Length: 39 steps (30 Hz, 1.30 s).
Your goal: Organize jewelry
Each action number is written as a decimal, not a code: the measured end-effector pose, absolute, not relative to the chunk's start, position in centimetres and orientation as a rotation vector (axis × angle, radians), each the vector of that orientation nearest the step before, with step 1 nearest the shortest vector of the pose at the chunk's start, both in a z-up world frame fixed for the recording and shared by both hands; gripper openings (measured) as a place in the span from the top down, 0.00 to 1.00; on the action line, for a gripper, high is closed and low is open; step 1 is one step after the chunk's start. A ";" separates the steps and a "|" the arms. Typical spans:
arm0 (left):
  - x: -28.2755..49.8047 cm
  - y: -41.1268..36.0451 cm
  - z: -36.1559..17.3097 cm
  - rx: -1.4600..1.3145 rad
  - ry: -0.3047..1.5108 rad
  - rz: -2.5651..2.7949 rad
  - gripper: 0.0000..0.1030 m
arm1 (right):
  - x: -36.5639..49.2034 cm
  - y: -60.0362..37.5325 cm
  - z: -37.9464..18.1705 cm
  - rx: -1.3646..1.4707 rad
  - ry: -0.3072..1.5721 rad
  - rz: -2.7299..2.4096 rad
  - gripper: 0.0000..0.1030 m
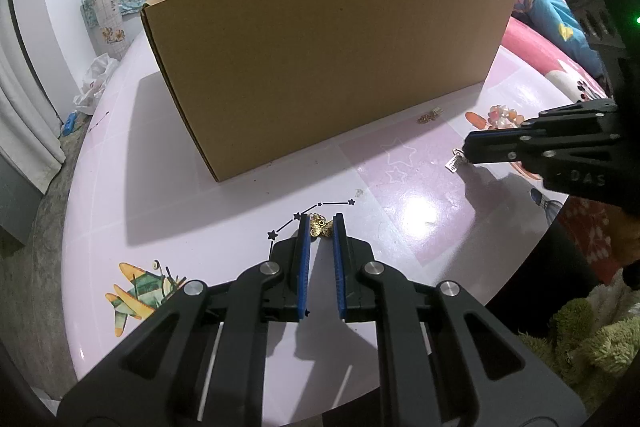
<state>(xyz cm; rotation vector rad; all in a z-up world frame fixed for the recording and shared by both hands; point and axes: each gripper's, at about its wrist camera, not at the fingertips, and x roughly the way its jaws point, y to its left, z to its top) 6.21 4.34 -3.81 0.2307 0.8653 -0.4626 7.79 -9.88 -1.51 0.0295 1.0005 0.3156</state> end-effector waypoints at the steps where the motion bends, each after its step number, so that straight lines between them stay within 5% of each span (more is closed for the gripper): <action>1: 6.2 4.3 -3.8 0.231 0.866 -0.463 0.90 | 7.8 -9.9 -1.4 0.027 1.002 0.315 0.99; 22: 6.3 4.3 -3.8 0.220 0.866 -0.460 0.90 | 9.4 -6.6 -2.0 0.080 1.020 0.468 0.96; 23: 6.3 4.3 -3.8 0.219 0.866 -0.459 0.90 | 9.3 -6.6 -1.9 0.082 1.020 0.467 0.93; 25: 6.3 4.4 -3.8 0.218 0.867 -0.458 0.90 | 8.9 -7.1 -1.5 0.087 0.998 0.453 0.61; 28: 6.3 4.4 -3.8 0.218 0.867 -0.457 0.90 | 7.7 -8.2 -0.1 0.071 0.938 0.435 0.38; 39: 6.3 4.4 -3.8 0.223 0.866 -0.458 0.90 | 5.6 -10.2 1.3 -0.109 0.882 0.411 0.22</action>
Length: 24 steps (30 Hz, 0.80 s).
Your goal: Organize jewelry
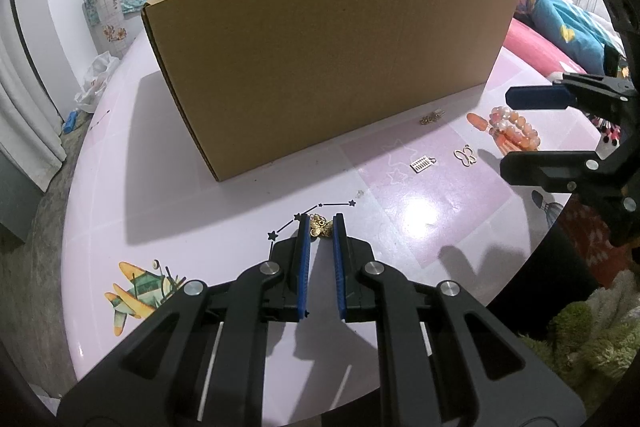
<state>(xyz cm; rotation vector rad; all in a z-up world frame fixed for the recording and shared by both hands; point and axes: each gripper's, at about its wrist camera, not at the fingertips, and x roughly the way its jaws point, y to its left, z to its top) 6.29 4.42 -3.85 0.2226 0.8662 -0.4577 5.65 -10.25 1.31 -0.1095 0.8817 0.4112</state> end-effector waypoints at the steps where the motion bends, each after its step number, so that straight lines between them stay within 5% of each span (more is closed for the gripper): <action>1: 6.3 4.4 -3.9 0.223 0.866 -0.458 0.90 | 5.7 -10.1 1.2 -0.126 0.883 0.427 0.21; 11: 6.3 4.5 -3.9 0.225 0.865 -0.457 0.90 | 7.7 -10.2 -0.3 -0.191 0.976 0.545 0.22; 24: 6.4 4.5 -3.8 0.219 0.867 -0.453 0.90 | 8.6 -9.5 -1.6 -0.251 1.005 0.524 0.62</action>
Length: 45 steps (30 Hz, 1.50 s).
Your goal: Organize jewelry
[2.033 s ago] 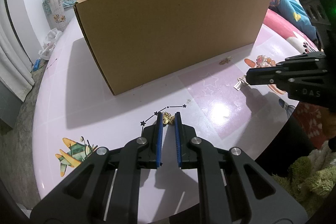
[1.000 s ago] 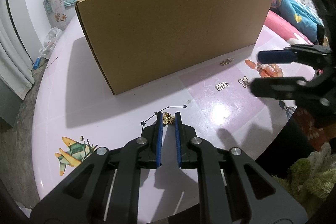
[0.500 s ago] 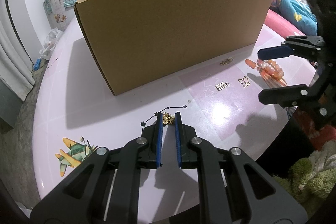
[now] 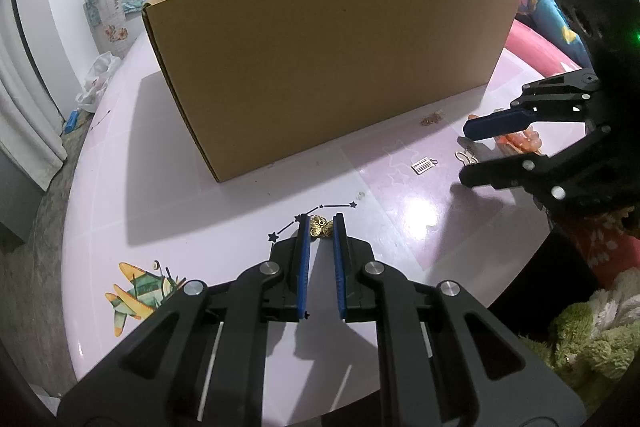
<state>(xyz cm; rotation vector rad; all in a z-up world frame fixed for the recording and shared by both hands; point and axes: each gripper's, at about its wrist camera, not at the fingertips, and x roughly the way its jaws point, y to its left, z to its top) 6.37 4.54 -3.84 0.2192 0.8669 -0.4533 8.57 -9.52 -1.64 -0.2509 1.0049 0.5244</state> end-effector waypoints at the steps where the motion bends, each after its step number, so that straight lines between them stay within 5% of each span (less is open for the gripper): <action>1: 6.3 4.5 -3.8 0.219 0.867 -0.453 0.90 | 8.6 -9.7 -1.6 -0.247 1.004 0.520 0.62; 13: 6.4 4.6 -3.8 0.217 0.866 -0.454 0.90 | 8.2 -9.6 -1.4 -0.257 1.013 0.520 0.80; 21: 6.4 4.6 -3.8 0.215 0.863 -0.452 0.90 | 8.2 -9.5 -1.6 -0.224 1.006 0.508 0.81; 24: 6.4 4.6 -3.8 0.211 0.862 -0.453 0.90 | 8.1 -10.0 -1.4 -0.206 1.008 0.501 1.00; 30: 6.4 4.8 -3.7 0.211 0.861 -0.458 0.90 | 8.0 -10.2 -1.1 -0.175 1.008 0.482 1.00; 32: 6.4 4.7 -3.7 0.214 0.861 -0.457 0.90 | 7.9 -10.3 -0.9 -0.172 1.000 0.479 0.94; 34: 6.4 4.7 -3.7 0.213 0.861 -0.458 0.90 | 7.8 -10.2 -0.8 -0.189 1.005 0.484 0.72; 36: 6.4 4.7 -3.7 0.214 0.861 -0.457 0.90 | 7.9 -10.1 -0.9 -0.225 0.997 0.478 0.67; 45: 6.4 4.7 -3.7 0.213 0.861 -0.456 0.90 | 9.2 -9.7 -1.5 -0.301 1.054 0.542 0.70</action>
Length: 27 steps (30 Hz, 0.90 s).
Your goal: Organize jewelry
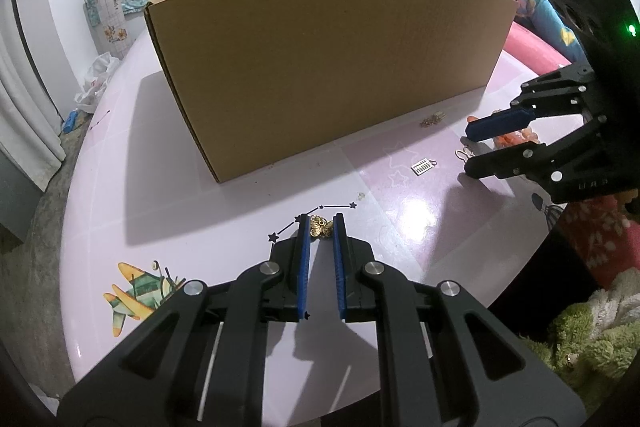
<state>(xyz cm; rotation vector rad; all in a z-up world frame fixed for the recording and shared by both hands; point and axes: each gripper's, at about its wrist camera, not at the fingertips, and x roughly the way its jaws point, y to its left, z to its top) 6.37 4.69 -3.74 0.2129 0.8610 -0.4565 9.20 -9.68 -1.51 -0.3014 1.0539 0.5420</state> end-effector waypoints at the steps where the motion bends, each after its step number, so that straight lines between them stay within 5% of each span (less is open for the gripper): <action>1: 6.4 4.7 -3.7 0.213 0.861 -0.456 0.90 | 9.3 -9.7 -1.5 -0.307 1.061 0.547 0.75; 4: 6.4 4.7 -3.7 0.211 0.859 -0.454 0.90 | 9.5 -10.0 -1.4 -0.281 1.076 0.554 0.90; 9: 6.3 4.7 -3.7 0.206 0.857 -0.455 0.90 | 9.4 -10.2 -1.5 -0.244 1.068 0.543 0.90; 11: 6.3 4.7 -3.7 0.206 0.857 -0.455 0.90 | 9.4 -10.3 -1.6 -0.218 1.067 0.538 0.98; 20: 6.3 4.7 -3.7 0.209 0.855 -0.454 0.90 | 9.2 -10.4 -1.0 -0.173 1.049 0.497 0.96; 24: 6.3 4.7 -3.8 0.205 0.855 -0.453 0.90 | 8.9 -10.3 -0.7 -0.163 1.027 0.457 0.47; 27: 6.4 4.7 -3.8 0.202 0.855 -0.456 0.90 | 8.6 -10.1 -0.8 -0.151 1.021 0.449 0.35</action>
